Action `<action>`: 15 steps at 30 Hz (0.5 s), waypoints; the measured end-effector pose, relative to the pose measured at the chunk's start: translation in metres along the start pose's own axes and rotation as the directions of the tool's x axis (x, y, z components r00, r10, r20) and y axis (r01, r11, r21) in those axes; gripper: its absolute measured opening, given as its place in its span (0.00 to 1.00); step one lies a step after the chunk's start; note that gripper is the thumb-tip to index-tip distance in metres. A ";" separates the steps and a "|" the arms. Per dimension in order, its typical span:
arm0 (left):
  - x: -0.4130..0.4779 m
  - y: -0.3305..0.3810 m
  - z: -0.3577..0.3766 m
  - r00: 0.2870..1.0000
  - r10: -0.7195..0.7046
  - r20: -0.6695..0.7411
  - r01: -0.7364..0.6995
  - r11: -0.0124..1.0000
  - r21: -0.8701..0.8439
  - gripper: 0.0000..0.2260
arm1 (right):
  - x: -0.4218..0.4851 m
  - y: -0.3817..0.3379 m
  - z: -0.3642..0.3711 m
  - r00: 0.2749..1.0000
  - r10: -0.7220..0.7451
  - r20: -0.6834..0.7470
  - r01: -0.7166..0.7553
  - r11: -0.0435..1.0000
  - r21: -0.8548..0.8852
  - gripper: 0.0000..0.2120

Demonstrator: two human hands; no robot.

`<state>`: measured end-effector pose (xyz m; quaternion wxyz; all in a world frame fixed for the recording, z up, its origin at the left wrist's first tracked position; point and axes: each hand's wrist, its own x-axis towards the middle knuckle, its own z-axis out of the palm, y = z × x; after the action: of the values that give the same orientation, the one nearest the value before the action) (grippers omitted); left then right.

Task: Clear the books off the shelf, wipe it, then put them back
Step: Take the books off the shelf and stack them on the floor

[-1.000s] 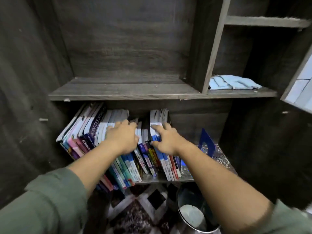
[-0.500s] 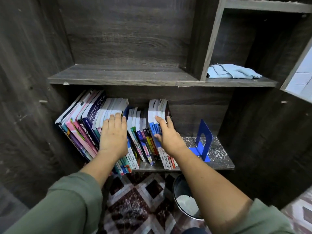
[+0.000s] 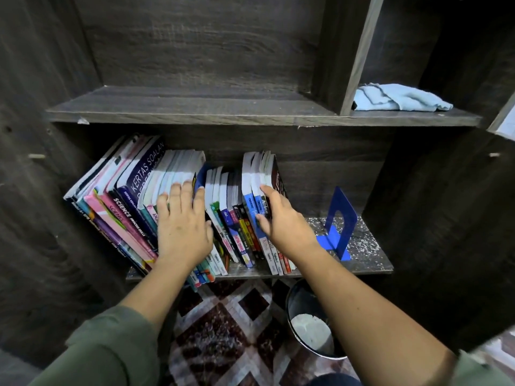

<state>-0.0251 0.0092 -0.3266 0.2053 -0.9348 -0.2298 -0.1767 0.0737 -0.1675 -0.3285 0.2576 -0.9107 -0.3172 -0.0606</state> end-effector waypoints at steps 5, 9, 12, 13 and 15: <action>0.002 0.005 0.004 0.999 -0.040 0.003 0.040 0.998 -0.041 0.32 | 0.002 -0.003 0.015 0.997 0.022 -0.070 -0.030 0.991 -0.128 0.27; 0.002 0.005 0.009 0.999 -0.039 -0.036 0.035 0.996 -0.084 0.31 | 0.001 -0.004 0.028 0.989 0.016 -0.146 -0.044 0.981 -0.187 0.27; 0.002 0.004 0.012 0.998 -0.031 -0.063 0.025 0.995 -0.097 0.31 | -0.001 -0.004 0.033 0.977 -0.018 -0.215 -0.023 0.982 -0.189 0.26; 0.002 0.004 0.013 0.997 -0.031 -0.067 0.024 0.995 -0.100 0.31 | -0.001 -0.003 0.033 0.972 -0.034 -0.230 -0.010 0.982 -0.189 0.26; 0.004 0.004 0.014 0.997 -0.035 -0.069 0.027 0.994 -0.106 0.31 | -0.001 0.001 0.032 0.962 -0.120 -0.244 0.066 0.974 -0.219 0.27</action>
<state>-0.0166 0.0138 -0.3385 0.1611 -0.9337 -0.2273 -0.2247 0.0715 -0.1529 -0.3569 0.1962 -0.9012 -0.3158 -0.2226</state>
